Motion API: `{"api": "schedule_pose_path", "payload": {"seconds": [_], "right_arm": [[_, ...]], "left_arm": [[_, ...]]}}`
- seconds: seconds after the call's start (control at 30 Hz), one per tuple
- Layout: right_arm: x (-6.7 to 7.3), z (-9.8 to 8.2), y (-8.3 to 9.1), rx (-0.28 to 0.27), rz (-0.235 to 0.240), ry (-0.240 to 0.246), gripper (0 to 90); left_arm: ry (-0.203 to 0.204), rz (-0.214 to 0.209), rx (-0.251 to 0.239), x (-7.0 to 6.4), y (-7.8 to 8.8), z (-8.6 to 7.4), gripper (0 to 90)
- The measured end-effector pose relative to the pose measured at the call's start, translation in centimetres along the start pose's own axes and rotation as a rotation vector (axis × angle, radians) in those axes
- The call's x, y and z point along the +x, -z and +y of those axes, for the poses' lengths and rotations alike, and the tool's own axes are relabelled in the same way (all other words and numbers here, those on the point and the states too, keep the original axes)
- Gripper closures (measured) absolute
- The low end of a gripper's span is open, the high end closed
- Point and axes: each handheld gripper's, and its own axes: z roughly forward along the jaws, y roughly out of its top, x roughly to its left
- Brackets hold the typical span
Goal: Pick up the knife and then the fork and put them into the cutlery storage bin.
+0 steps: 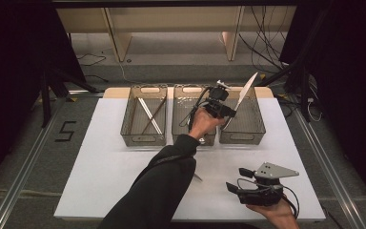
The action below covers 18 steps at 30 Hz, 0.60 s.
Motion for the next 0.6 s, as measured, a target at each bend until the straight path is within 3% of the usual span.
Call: {"api": "schedule_pose_path", "payload": {"seconds": [0.6], "right_arm": [[0.0,0.0,0.1,-0.002,0.002,0.0,29.1]], "left_arm": [[0.034,0.002,-0.008,0.6,-1.3,0.1,78.6]]}}
